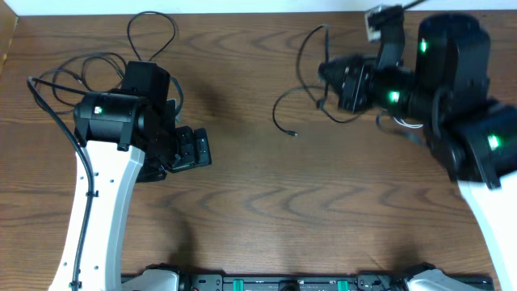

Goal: Untangle cables

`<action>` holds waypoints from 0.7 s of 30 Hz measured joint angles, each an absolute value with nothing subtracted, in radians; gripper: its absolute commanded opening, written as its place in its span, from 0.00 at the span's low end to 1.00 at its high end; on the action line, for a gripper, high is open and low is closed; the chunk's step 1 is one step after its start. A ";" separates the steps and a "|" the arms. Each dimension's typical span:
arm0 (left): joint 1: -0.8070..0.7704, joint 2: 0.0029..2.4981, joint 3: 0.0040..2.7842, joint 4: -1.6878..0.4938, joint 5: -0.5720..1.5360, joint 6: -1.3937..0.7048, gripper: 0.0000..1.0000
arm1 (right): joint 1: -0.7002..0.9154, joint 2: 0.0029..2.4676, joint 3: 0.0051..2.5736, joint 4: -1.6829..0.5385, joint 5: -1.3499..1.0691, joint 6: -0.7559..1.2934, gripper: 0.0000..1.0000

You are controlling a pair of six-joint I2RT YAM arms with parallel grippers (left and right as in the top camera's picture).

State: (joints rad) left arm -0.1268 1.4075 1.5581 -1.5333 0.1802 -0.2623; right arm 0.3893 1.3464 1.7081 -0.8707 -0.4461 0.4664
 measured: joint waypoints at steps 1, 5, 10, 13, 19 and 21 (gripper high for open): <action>-0.127 1.407 1.558 -1.534 0.180 -0.262 0.96 | 0.416 1.333 1.709 -0.896 -0.423 0.470 0.02; -0.127 1.407 1.558 -1.533 0.180 -0.262 0.96 | 0.500 1.343 1.708 -0.976 -0.320 0.485 0.01; -0.127 1.407 1.558 -1.533 0.180 -0.262 0.96 | 0.564 1.444 1.705 -1.055 -0.212 0.506 0.02; -0.127 1.407 1.558 -1.533 0.180 -0.262 0.96 | 0.574 1.508 1.703 -1.094 -0.162 0.522 0.01; -0.127 1.407 1.558 -1.533 0.180 -0.262 0.96 | 0.574 1.650 1.699 -1.126 -0.120 0.538 0.06; -0.127 1.407 1.558 -1.533 0.180 -0.262 0.96 | 0.576 1.690 1.699 -1.125 -0.129 0.543 0.18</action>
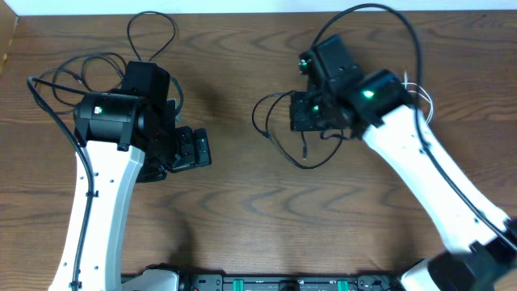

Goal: Untangle cables

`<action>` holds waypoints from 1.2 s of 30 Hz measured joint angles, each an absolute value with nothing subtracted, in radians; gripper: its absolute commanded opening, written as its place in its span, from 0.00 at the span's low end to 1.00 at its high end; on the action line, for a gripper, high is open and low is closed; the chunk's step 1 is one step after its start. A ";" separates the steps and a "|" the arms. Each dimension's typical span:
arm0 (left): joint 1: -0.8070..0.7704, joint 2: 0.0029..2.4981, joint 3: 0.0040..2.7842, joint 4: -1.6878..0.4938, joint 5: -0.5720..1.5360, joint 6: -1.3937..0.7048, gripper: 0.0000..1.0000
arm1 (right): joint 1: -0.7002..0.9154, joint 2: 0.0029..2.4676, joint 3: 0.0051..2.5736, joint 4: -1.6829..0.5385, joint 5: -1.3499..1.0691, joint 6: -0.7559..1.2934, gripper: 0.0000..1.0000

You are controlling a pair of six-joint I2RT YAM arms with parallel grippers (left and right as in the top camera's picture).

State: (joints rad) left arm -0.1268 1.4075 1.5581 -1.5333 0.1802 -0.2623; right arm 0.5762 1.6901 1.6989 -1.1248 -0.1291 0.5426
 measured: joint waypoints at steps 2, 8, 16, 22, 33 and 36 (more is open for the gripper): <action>-0.127 1.407 1.558 -1.533 0.180 -0.262 0.96 | 0.579 1.732 1.699 -1.121 -0.150 0.547 0.47; -0.127 1.407 1.558 -1.533 0.181 -0.262 0.96 | 0.587 1.838 1.699 -1.115 -0.195 0.518 0.88; -0.127 1.407 1.558 -1.533 0.180 -0.262 0.96 | 0.524 1.856 1.695 -1.174 -0.114 0.495 0.99; -0.127 1.407 1.558 -1.533 0.180 -0.262 0.96 | 0.397 1.856 1.685 -1.237 0.063 0.496 0.99; -0.127 1.407 1.558 -1.534 0.180 -0.262 0.96 | 0.301 1.858 1.371 -0.896 0.001 0.501 0.69; -0.127 1.408 1.558 -1.533 0.180 -0.263 0.96 | 0.302 1.859 1.299 -0.805 -0.028 0.500 0.63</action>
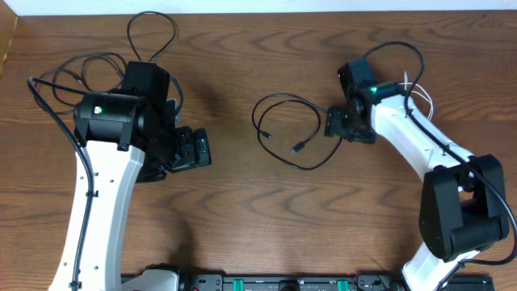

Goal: Untangle cables

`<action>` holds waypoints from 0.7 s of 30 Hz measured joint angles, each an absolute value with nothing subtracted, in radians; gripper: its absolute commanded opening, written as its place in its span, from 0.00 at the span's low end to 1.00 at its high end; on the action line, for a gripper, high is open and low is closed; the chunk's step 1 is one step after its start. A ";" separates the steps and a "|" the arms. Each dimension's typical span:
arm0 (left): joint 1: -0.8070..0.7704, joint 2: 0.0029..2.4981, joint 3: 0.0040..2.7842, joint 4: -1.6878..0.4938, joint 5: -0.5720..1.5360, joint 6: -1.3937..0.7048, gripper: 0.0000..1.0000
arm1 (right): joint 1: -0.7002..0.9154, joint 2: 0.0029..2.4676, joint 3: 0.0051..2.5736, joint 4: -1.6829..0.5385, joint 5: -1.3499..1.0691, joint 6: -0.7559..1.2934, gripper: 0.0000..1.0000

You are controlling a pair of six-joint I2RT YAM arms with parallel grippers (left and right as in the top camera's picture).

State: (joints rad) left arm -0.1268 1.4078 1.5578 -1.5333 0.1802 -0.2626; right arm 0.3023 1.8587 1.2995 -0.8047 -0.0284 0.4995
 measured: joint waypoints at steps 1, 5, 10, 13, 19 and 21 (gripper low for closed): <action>-0.127 1.408 1.558 -1.533 0.180 -0.262 0.96 | 0.302 1.859 1.283 -0.779 -0.034 0.498 0.61; -0.127 1.408 1.558 -1.533 0.180 -0.262 0.96 | 0.302 1.859 1.221 -0.707 -0.048 0.508 0.56; -0.127 1.408 1.558 -1.534 0.180 -0.262 0.96 | 0.302 1.859 1.150 -0.646 -0.054 0.550 0.45; -0.127 1.408 1.558 -1.533 0.180 -0.262 0.96 | 0.303 1.859 1.120 -0.608 -0.056 0.567 0.45; -0.127 1.408 1.558 -1.533 0.181 -0.262 0.96 | 0.334 1.858 1.094 -0.559 -0.057 0.606 0.09; -0.127 1.408 1.558 -1.533 0.180 -0.262 0.96 | 0.352 1.858 1.092 -0.549 -0.060 0.620 0.02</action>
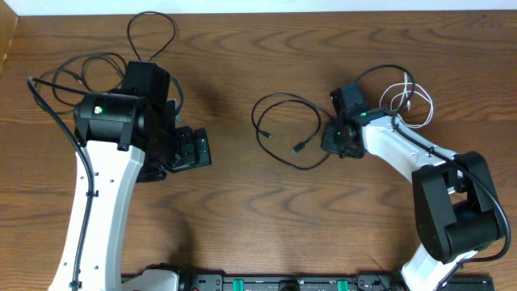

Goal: Untangle cables

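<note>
A thin black cable lies in an open loop at the table's middle, its plug end inside the loop. My right gripper sits low at the loop's right edge, fingers apart, with the cable running just past its tips. A white cable lies coiled behind the right arm. A second black cable loops at the far left and runs under the left arm. My left gripper rests open and empty, well left of the middle loop.
The left arm's own black lead curves along the table's left side. The table's far edge meets a white wall. A black rail runs along the front edge.
My right gripper has shifted slightly nearer and lower at the loop's right edge. More of the white cable now shows behind it. The black loop and the left arm have not moved.
First my right arm was high at the back right with the black cable hanging from near its gripper. Then it was over the middle with the cable bunched beneath it. Then the cable lay spread in a loop, with the gripper at its right edge, where it still is.
</note>
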`<action>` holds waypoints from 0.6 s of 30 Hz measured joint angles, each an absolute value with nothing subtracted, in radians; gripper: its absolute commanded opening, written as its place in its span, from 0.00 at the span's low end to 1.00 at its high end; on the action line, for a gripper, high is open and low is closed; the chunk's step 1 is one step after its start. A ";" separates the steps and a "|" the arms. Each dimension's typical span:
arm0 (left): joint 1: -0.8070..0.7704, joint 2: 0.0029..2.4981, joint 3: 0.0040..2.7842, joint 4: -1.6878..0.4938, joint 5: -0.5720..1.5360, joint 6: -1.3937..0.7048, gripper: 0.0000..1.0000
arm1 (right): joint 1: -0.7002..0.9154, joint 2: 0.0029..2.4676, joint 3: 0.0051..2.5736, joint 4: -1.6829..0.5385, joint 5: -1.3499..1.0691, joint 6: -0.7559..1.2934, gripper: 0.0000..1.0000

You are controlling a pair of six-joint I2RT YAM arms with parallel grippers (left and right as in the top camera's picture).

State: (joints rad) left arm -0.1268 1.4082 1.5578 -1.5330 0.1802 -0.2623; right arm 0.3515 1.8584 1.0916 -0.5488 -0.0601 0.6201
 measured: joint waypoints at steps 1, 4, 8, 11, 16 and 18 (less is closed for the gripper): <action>-0.127 1.408 1.558 -1.533 0.181 -0.262 0.96 | 0.356 1.858 1.091 -0.545 -0.065 0.620 0.02; -0.127 1.408 1.558 -1.533 0.180 -0.262 0.96 | 0.381 1.858 1.090 -0.514 -0.103 0.635 0.01; -0.127 1.408 1.558 -1.533 0.181 -0.262 0.96 | 0.426 1.858 1.090 -0.489 -0.186 0.645 0.01; -0.127 1.408 1.558 -1.533 0.180 -0.262 0.96 | 0.475 1.858 1.090 -0.467 -0.290 0.664 0.02; -0.127 1.408 1.558 -1.533 0.180 -0.262 0.96 | 0.585 1.858 1.106 -0.446 -0.456 0.678 0.01; -0.127 1.408 1.558 -1.533 0.180 -0.262 0.96 | 0.639 1.858 1.157 -0.491 -0.476 0.682 0.04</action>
State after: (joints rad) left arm -0.1268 1.4082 1.5578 -1.5333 0.1802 -0.2623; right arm 0.6388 1.8584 1.1572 -0.4908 -0.4759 0.6819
